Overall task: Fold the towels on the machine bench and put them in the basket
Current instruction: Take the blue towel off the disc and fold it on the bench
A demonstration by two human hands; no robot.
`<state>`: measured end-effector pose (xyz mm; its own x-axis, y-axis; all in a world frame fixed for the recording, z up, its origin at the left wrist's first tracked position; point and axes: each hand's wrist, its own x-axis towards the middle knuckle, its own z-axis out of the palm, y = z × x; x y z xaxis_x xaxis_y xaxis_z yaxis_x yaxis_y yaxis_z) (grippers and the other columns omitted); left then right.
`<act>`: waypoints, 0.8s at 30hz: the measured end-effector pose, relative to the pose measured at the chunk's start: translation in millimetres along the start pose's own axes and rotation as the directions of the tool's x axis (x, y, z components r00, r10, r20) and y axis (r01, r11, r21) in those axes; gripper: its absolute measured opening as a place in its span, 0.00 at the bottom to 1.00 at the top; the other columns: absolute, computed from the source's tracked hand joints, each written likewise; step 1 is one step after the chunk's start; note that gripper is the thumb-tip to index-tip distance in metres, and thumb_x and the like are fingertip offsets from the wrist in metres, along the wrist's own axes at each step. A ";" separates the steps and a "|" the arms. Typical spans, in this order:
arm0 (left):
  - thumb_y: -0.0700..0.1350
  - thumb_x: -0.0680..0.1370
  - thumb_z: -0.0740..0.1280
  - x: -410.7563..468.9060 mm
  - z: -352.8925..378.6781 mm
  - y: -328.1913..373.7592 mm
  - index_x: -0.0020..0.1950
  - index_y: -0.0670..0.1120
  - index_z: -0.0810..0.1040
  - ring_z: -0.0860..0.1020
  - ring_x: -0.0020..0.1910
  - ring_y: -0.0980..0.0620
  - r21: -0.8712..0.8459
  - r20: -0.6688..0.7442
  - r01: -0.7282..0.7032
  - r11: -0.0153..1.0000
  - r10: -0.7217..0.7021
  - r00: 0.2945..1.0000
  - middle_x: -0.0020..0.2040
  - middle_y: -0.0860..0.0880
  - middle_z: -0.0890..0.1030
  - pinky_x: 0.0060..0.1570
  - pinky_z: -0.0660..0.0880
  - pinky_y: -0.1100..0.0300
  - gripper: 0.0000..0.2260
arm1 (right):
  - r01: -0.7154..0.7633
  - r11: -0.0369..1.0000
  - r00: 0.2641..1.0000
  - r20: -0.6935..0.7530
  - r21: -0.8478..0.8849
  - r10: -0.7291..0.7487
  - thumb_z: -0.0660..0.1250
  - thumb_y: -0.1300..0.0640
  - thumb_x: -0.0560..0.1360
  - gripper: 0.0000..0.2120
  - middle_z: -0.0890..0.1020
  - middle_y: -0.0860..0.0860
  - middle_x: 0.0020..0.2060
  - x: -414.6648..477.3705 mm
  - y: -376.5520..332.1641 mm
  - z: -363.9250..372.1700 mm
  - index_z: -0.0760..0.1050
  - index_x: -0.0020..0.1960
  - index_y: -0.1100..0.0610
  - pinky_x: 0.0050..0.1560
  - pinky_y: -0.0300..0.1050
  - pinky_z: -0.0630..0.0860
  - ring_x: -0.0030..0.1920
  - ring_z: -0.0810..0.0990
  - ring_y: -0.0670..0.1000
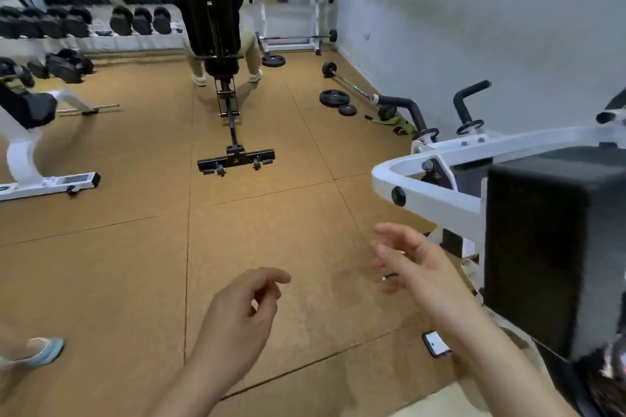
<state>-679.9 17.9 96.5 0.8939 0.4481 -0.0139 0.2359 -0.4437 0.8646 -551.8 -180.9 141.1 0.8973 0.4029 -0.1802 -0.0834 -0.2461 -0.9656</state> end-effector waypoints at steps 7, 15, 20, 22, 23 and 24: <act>0.41 0.79 0.62 154.6 -0.7 23.3 0.47 0.59 0.80 0.78 0.44 0.60 0.035 0.201 -0.205 0.978 0.194 0.960 0.43 0.63 0.80 0.41 0.72 0.69 0.13 | 0.062 0.964 0.960 -0.251 -0.257 -0.128 0.67 0.54 0.76 0.17 0.76 0.39 0.55 103.0 -21.4 -6.9 0.72 0.61 0.38 0.48 0.38 0.77 0.50 0.77 0.38; 0.40 0.79 0.62 360.9 51.8 57.9 0.55 0.59 0.79 0.75 0.50 0.62 0.195 0.433 -0.544 0.816 0.426 0.794 0.48 0.63 0.78 0.47 0.71 0.70 0.14 | -0.113 0.883 0.929 -0.364 -0.455 -0.068 0.61 0.50 0.78 0.28 0.64 0.37 0.70 248.8 -31.5 -23.7 0.54 0.74 0.37 0.63 0.36 0.67 0.71 0.63 0.41; 0.40 0.79 0.62 467.0 86.4 81.1 0.59 0.55 0.79 0.73 0.54 0.61 0.241 0.525 -0.700 0.673 0.516 0.677 0.56 0.63 0.77 0.50 0.68 0.72 0.14 | -0.231 0.882 0.908 -0.416 -0.410 0.044 0.59 0.47 0.79 0.31 0.48 0.38 0.77 324.0 -36.4 -36.5 0.44 0.75 0.35 0.74 0.49 0.58 0.77 0.51 0.45; 0.41 0.79 0.61 503.8 99.5 91.9 0.60 0.57 0.78 0.69 0.59 0.61 0.251 0.574 -0.758 0.602 0.537 0.618 0.59 0.64 0.75 0.53 0.69 0.67 0.15 | -0.263 0.891 0.899 -0.430 -0.370 0.086 0.60 0.47 0.79 0.32 0.49 0.37 0.77 350.7 -36.6 -42.9 0.44 0.74 0.35 0.74 0.50 0.58 0.76 0.53 0.45; 0.41 0.80 0.60 523.0 106.7 96.3 0.61 0.57 0.77 0.67 0.60 0.61 0.251 0.603 -0.776 0.579 0.534 0.593 0.60 0.64 0.73 0.54 0.67 0.68 0.15 | -0.280 0.894 0.888 -0.448 -0.351 0.102 0.61 0.47 0.79 0.32 0.51 0.37 0.76 364.5 -36.5 -47.0 0.45 0.74 0.35 0.73 0.49 0.59 0.76 0.55 0.45; 0.41 0.80 0.59 542.8 113.8 99.4 0.61 0.58 0.76 0.66 0.61 0.61 0.244 0.625 -0.788 0.566 0.530 0.573 0.61 0.64 0.72 0.55 0.64 0.69 0.15 | -0.295 0.896 0.873 -0.474 -0.331 0.113 0.61 0.47 0.79 0.32 0.53 0.37 0.76 378.5 -36.5 -51.2 0.46 0.74 0.35 0.72 0.49 0.61 0.75 0.57 0.44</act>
<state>-127.9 128.6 117.8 0.8758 -0.4632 0.1357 -0.4780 -0.7930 0.3777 -186.9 -64.6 117.7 0.9797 -0.0935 -0.1776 -0.1962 -0.6318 -0.7499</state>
